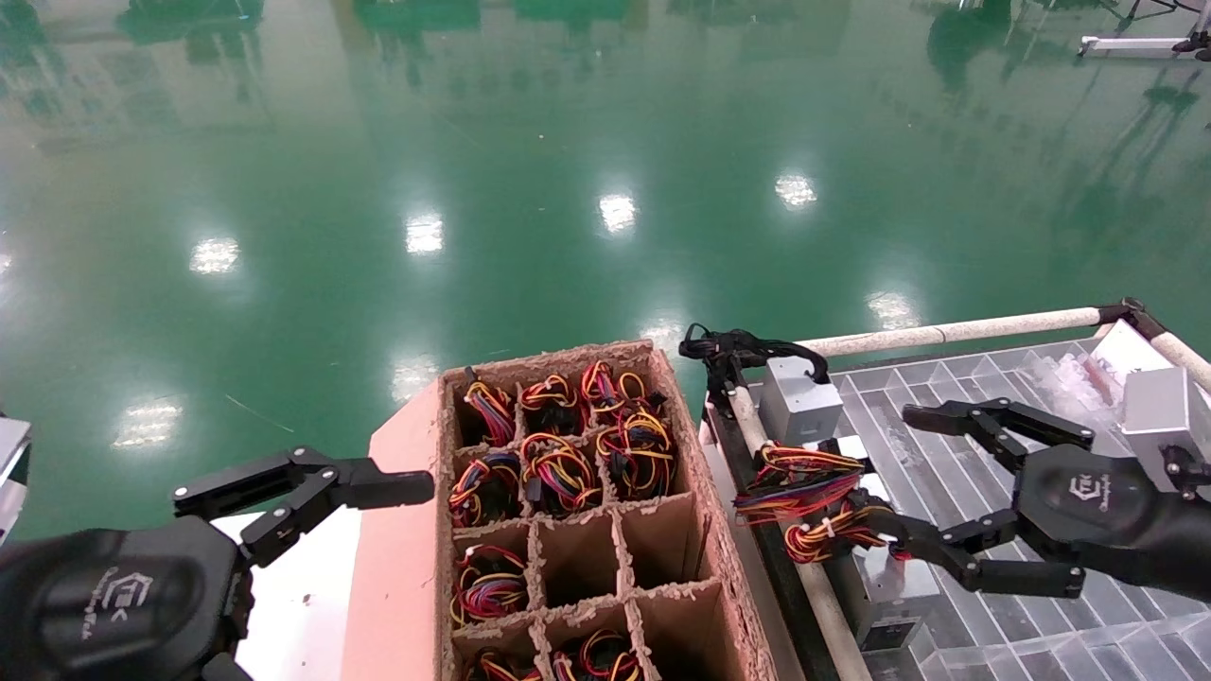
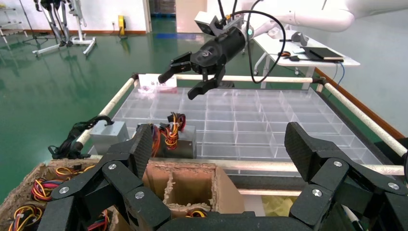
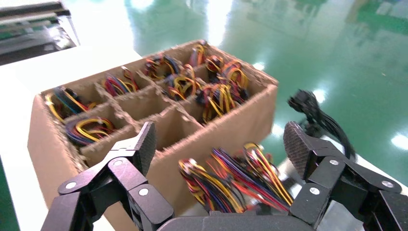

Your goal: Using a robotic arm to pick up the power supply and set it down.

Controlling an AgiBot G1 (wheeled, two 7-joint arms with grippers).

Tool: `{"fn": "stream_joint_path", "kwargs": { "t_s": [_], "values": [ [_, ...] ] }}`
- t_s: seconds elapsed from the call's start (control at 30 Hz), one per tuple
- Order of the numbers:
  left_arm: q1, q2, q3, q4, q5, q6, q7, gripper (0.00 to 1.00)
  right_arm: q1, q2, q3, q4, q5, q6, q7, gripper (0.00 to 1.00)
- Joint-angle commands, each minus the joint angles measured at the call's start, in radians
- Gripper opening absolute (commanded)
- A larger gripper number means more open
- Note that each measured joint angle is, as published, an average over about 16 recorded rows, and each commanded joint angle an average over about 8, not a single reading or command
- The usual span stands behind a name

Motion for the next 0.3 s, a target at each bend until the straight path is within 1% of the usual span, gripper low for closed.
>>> {"fn": "stream_joint_path", "kwargs": {
  "t_s": [0.03,0.2,0.3],
  "values": [
    [0.0,0.0,0.0,0.0,0.0,0.0,0.0,1.0,-0.012,-0.001,0.008,0.032,0.009,0.002,0.017,1.0],
    [0.0,0.0,0.0,0.0,0.0,0.0,0.0,1.0,-0.041,-0.002,0.027,0.113,0.031,0.008,0.061,1.0],
    [0.0,0.0,0.0,0.0,0.0,0.0,0.0,1.0,-0.05,-0.002,0.033,0.137,0.038,0.01,0.075,1.0]
  ]
}}
